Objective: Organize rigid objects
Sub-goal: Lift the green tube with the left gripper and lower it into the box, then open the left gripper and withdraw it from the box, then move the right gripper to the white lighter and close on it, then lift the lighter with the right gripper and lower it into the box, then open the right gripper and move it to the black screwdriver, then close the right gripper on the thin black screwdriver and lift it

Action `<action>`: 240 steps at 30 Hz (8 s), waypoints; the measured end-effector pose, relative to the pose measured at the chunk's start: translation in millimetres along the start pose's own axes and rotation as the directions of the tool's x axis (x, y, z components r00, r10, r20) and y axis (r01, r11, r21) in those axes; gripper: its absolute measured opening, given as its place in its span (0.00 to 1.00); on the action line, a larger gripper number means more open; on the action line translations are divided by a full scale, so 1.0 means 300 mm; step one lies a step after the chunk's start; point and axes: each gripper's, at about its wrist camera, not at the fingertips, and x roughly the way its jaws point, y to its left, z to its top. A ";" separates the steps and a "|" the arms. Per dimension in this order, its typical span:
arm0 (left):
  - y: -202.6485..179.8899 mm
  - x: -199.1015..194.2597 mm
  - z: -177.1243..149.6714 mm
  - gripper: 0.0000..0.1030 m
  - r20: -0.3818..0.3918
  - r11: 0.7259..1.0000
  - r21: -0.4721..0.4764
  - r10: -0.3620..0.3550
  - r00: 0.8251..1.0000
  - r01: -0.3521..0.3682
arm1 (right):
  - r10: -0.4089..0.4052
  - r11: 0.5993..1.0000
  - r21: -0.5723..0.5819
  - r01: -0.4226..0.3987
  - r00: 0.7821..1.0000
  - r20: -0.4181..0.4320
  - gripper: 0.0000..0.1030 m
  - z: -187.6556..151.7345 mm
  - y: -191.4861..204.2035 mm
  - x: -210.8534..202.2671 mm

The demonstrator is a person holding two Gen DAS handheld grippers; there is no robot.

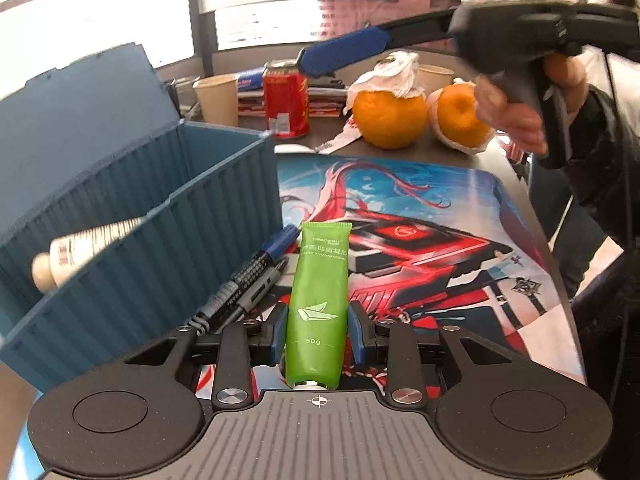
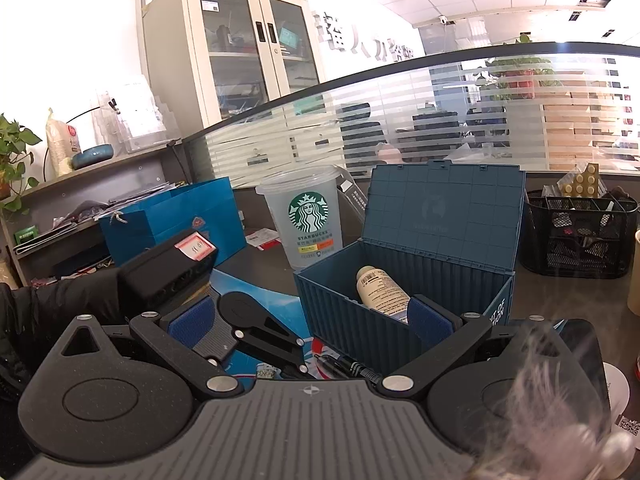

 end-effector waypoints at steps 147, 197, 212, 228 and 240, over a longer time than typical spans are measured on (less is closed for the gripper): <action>0.136 -0.392 -0.194 1.00 0.137 0.690 -0.613 0.573 0.808 -0.385 | -0.172 0.951 -0.304 0.052 0.909 -0.381 0.20 0.071 0.157 0.342; 0.073 -0.282 -0.186 1.00 0.089 0.767 -0.520 0.487 0.869 -0.377 | -0.107 0.873 -0.451 -0.183 0.832 -0.545 0.25 0.235 -0.013 0.622; 0.063 -0.292 -0.183 1.00 0.082 0.759 -0.518 0.504 0.860 -0.395 | 0.042 0.920 -0.322 -0.225 0.871 -0.490 0.30 0.003 0.141 0.395; 0.079 -0.316 -0.193 1.00 0.094 0.738 -0.558 0.510 0.855 -0.379 | 0.076 0.921 -0.297 -0.252 0.863 -0.499 0.25 -0.236 0.304 0.398; 0.081 -0.310 -0.197 1.00 0.083 0.733 -0.562 0.510 0.856 -0.383 | 0.063 0.908 -0.335 -0.252 0.872 -0.485 0.08 -0.285 0.309 0.389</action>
